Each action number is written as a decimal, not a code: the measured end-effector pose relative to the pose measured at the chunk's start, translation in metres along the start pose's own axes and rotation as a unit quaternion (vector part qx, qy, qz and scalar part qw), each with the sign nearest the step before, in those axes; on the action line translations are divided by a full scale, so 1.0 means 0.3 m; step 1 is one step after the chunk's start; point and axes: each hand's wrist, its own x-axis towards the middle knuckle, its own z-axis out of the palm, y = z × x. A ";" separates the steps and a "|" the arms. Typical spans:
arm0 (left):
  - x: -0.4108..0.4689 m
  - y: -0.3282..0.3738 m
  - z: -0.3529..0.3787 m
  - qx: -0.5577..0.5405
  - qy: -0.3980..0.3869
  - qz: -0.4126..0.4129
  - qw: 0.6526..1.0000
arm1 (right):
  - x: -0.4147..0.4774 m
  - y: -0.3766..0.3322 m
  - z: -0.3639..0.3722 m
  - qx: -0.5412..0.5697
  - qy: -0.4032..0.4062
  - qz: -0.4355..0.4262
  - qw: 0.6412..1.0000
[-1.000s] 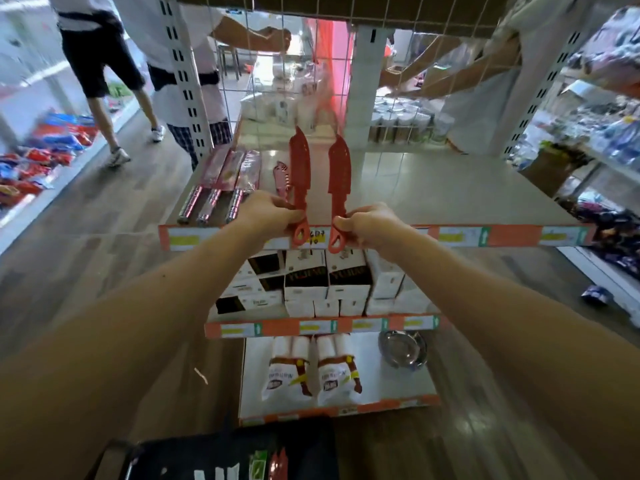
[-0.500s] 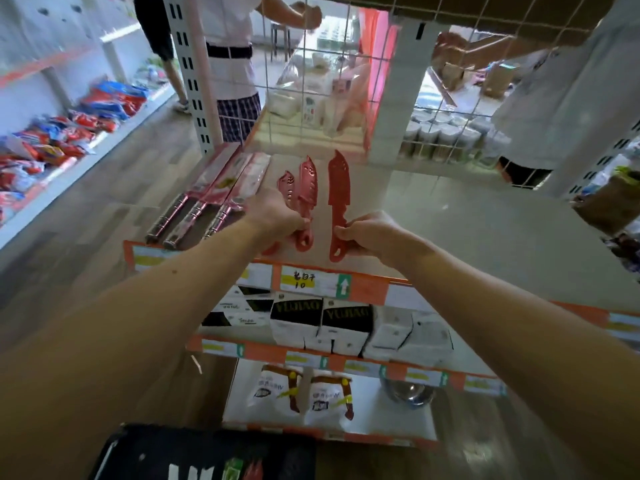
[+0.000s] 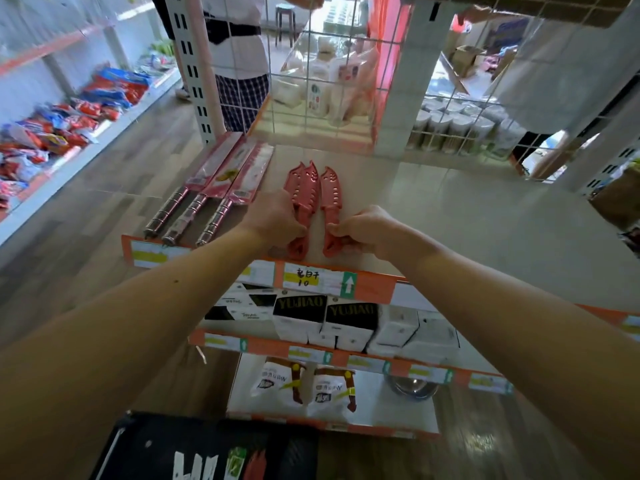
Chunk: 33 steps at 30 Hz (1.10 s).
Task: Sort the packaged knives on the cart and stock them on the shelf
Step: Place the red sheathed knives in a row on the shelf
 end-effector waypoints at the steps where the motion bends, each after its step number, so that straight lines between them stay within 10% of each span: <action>1: 0.001 -0.001 0.002 0.006 -0.002 0.011 1.000 | -0.002 0.000 0.004 0.002 0.000 -0.001 1.000; 33: -0.006 0.016 0.005 0.098 -0.027 0.117 0.988 | -0.083 -0.013 0.029 -0.148 0.044 -0.155 0.976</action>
